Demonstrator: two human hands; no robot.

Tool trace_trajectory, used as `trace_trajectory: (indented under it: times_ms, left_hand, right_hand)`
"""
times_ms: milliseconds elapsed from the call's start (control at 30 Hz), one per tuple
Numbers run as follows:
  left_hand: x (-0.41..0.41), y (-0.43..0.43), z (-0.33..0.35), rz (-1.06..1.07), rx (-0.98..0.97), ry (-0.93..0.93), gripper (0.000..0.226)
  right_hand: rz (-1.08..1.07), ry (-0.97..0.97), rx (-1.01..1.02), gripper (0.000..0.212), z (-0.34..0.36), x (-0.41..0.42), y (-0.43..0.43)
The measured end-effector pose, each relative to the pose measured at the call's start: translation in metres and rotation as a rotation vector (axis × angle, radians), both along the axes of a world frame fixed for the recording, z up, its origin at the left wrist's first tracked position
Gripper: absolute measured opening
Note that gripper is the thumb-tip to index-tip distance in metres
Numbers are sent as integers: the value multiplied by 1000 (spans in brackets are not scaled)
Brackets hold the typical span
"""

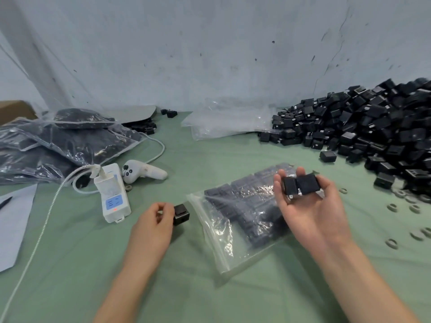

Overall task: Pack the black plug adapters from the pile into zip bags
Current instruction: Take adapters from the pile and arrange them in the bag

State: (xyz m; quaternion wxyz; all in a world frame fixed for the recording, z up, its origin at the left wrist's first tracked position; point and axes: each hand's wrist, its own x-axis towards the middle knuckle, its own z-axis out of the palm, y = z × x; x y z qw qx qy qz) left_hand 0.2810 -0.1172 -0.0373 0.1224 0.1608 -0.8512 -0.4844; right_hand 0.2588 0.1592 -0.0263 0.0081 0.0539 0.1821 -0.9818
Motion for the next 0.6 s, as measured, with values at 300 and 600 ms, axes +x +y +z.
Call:
trace_trajectory:
  times_ms: [300,600]
  left_hand:
    - [47,30,-11,-177,-173,-11,18]
    - [58,29,-5,-371,-295,-18,33]
  right_hand:
    - [-60,29,17,26,-12,23,12]
    - [-71,14,-132,26,-18,26,23]
